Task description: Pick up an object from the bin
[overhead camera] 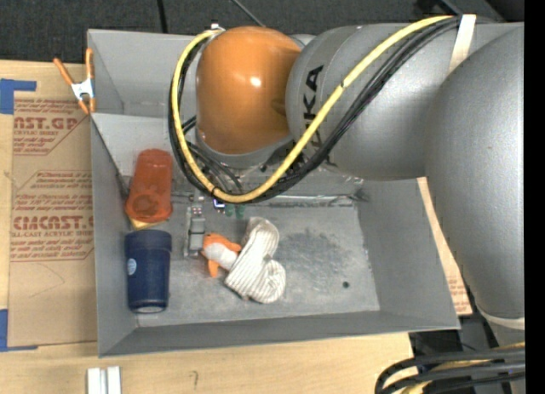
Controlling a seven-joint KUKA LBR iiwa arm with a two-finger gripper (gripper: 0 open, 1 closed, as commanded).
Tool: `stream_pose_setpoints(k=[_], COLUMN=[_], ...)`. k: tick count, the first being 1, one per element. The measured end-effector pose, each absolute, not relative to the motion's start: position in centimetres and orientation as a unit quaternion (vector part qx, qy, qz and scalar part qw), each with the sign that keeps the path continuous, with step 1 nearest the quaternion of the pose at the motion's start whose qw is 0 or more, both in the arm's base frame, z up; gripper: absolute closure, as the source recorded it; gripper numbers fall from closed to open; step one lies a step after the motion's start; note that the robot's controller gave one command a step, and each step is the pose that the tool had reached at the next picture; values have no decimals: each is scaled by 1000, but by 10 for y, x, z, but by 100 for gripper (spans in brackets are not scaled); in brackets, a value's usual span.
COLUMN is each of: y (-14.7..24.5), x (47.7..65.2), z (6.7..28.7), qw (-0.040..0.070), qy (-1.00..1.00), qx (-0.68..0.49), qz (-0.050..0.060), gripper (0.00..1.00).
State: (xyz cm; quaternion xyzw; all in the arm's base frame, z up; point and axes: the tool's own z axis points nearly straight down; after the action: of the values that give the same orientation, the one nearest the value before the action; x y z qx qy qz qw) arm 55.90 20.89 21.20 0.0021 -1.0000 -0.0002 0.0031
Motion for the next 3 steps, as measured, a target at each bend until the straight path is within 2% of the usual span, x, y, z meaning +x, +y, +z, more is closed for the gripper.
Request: stream_pose_setpoints(k=[1,2,3], y=[208,204,163], x=[559,537,543], z=[214,178,141], qw=[3,-3,0], qy=[-1000,-999,-1000], qx=[1,34,26], qz=[0,-1,-2], gripper=[0,0,0])
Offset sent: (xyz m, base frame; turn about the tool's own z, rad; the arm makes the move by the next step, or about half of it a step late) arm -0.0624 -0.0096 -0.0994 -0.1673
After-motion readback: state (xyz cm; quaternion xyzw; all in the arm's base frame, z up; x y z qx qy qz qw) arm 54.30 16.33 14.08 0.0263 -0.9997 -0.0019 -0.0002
